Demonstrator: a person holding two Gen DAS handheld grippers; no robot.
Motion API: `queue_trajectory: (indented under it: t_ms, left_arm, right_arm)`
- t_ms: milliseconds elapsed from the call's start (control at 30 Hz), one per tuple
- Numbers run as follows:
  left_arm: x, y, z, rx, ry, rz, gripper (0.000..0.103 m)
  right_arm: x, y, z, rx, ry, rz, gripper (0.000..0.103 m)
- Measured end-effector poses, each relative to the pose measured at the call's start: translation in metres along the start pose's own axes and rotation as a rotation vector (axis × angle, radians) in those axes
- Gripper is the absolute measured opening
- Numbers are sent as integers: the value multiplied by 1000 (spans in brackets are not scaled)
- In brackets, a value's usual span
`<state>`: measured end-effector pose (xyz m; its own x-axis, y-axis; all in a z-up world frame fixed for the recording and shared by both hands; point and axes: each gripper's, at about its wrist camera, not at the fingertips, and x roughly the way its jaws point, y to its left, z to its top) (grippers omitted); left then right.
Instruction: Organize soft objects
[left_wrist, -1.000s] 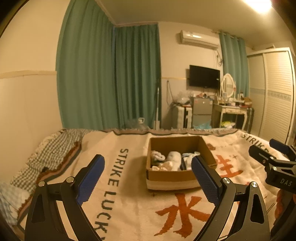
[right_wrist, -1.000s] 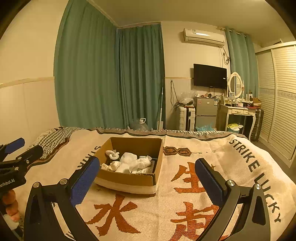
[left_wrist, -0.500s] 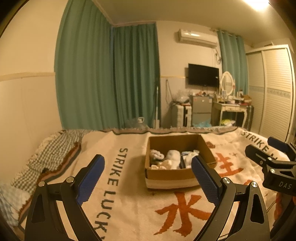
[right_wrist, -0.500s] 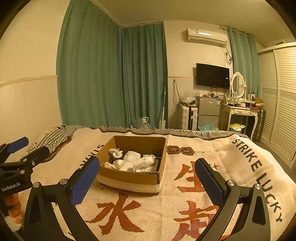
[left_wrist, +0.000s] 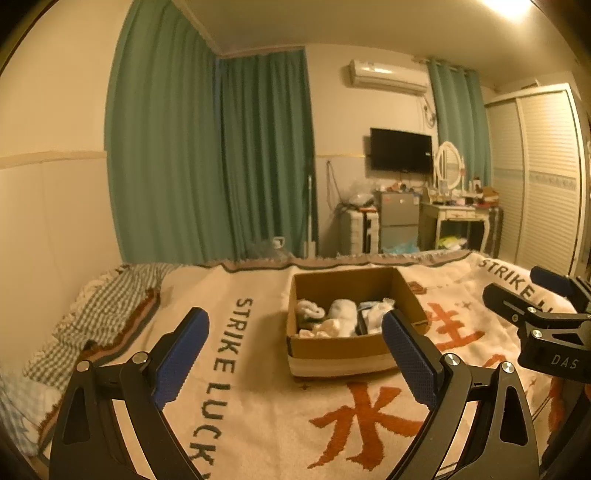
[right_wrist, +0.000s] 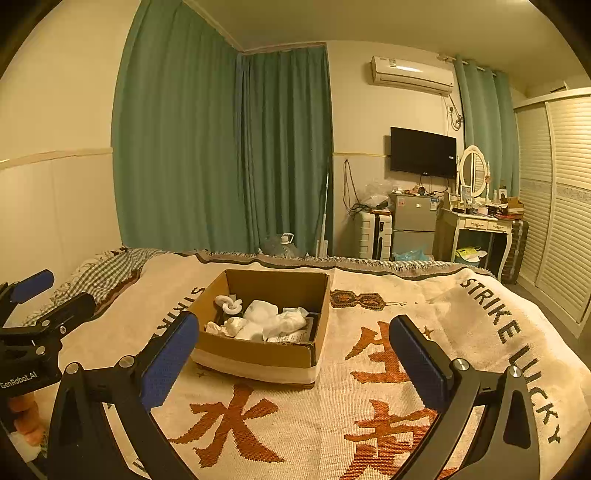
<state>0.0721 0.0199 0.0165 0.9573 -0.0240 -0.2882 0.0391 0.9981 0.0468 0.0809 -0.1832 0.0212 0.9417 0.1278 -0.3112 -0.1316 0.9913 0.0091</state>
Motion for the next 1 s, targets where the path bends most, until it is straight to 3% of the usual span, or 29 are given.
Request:
queue_trajectory:
  t_ms: [1000]
  left_arm:
    - [-1,-6,-6,-8,18,-4,96]
  right_arm:
    - [1,0,-3,1,7,4,103]
